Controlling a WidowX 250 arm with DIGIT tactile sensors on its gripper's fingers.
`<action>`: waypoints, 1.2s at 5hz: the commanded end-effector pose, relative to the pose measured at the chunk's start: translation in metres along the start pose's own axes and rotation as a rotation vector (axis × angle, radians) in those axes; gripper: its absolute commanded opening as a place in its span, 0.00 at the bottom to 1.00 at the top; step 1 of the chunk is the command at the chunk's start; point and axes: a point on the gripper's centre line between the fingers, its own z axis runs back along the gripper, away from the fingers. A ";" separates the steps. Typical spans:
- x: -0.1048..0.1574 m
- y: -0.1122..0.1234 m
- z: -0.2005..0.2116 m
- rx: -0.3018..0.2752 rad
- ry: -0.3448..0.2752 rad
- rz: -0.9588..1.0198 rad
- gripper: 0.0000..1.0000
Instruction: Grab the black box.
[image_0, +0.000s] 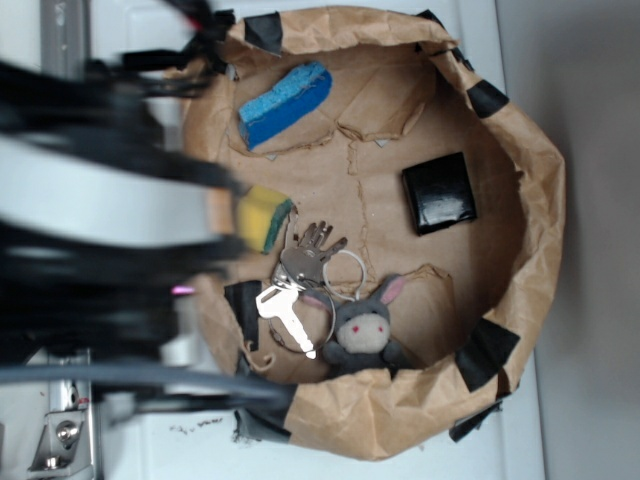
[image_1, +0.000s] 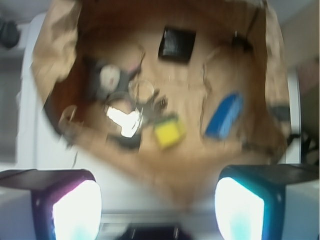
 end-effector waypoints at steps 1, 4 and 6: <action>0.048 0.007 -0.045 0.034 -0.099 -0.059 1.00; 0.048 0.007 -0.045 0.034 -0.099 -0.059 1.00; 0.100 0.017 -0.111 -0.024 -0.114 0.010 1.00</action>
